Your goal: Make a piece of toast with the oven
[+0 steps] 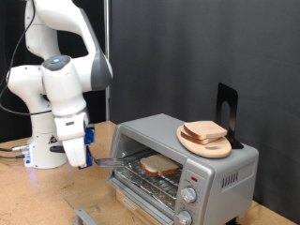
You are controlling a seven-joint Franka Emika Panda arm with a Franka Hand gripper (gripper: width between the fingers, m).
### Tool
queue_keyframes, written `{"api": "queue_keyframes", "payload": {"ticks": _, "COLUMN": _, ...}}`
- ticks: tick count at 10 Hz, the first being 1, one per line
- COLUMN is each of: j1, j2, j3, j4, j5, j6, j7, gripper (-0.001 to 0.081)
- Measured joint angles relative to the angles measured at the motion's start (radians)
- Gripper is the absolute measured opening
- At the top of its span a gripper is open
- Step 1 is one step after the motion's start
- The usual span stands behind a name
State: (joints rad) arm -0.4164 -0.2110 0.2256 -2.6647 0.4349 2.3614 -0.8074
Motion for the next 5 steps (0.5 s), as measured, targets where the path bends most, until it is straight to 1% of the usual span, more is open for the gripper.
{"api": "queue_keyframes", "payload": {"ticks": 1, "j1": 0.001, "j2": -0.015, "j3": -0.012, "j4": 0.000, "j5": 0.019, "j6": -0.017, "j7": -0.013, "gripper": 0.0383}}
{"api": "queue_keyframes", "payload": {"ticks": 3, "j1": 0.001, "j2": -0.014, "j3": -0.016, "j4": 0.001, "j5": 0.022, "j6": -0.026, "j7": -0.024, "gripper": 0.0383}}
{"api": "queue_keyframes", "payload": {"ticks": 4, "j1": 0.000, "j2": -0.021, "j3": -0.037, "j4": 0.016, "j5": 0.050, "j6": -0.080, "j7": -0.057, "gripper": 0.0383}}
{"api": "queue_keyframes", "payload": {"ticks": 5, "j1": -0.002, "j2": -0.036, "j3": -0.071, "j4": 0.041, "j5": 0.095, "j6": -0.154, "j7": -0.100, "gripper": 0.0383}}
